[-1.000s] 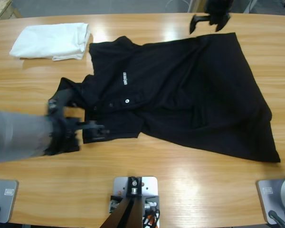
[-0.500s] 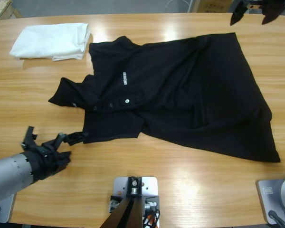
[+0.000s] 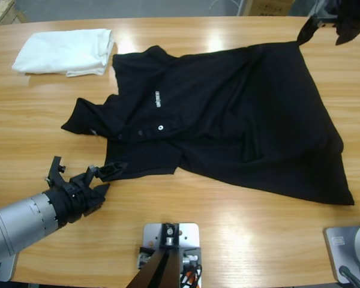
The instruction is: Fold clothes
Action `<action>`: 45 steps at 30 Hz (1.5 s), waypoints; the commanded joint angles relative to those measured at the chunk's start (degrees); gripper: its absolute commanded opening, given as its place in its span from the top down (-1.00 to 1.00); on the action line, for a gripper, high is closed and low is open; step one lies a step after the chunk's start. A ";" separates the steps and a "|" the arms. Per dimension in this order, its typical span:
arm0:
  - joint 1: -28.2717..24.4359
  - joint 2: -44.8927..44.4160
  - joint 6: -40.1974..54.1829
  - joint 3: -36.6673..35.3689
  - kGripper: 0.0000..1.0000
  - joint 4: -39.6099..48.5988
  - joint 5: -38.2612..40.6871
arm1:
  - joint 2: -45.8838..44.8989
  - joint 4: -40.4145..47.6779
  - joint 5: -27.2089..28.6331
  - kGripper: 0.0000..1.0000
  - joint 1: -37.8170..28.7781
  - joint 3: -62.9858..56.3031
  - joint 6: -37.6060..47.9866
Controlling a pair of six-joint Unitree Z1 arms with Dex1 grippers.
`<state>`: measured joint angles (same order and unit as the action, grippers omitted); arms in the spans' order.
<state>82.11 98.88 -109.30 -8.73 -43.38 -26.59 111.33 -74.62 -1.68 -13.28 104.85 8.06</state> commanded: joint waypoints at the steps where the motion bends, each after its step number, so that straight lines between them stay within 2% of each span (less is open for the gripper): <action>1: -10.42 -0.77 23.32 3.28 -0.94 1.17 12.58 | -1.56 3.30 -0.65 -1.00 1.24 -5.62 -0.67; 9: -15.26 -3.67 25.06 3.10 -0.92 2.56 14.30 | -1.45 4.38 -0.86 -1.00 1.33 -6.90 -0.67; 10: -15.66 -3.69 24.96 3.19 -0.89 3.07 14.44 | -1.40 4.57 -0.86 -1.00 1.33 -7.13 -0.67; 11: -15.94 -3.50 24.71 3.26 -0.75 3.33 14.46 | -1.38 4.83 -0.90 -1.00 1.33 -7.57 -0.67; 12: -16.30 -3.30 24.61 3.12 -0.43 3.25 14.49 | -1.38 5.15 -0.99 -1.00 1.33 -8.05 -0.67; 14: -17.03 -3.39 24.52 2.63 0.88 3.04 14.63 | -1.47 5.55 -1.41 -1.00 1.33 -8.71 -0.67; 15: -17.31 -3.34 24.50 2.38 1.00 3.04 14.85 | -1.47 5.62 -1.48 -1.00 1.33 -8.78 -0.67; 36: -18.12 -2.48 22.66 2.63 1.00 3.44 17.53 | -1.95 6.06 -2.01 -1.00 1.42 -9.49 -0.67; 42: -17.93 -6.31 22.74 2.63 1.00 7.43 17.45 | -1.79 6.15 -3.48 -1.00 1.42 -8.34 -0.67; 45: -16.81 -13.06 22.95 0.68 1.00 15.87 17.36 | -1.58 6.15 -4.33 -1.00 1.42 -7.55 -0.67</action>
<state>64.55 95.43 -86.18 -7.18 -39.02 -9.93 110.80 -68.97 -3.46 -12.35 97.28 8.05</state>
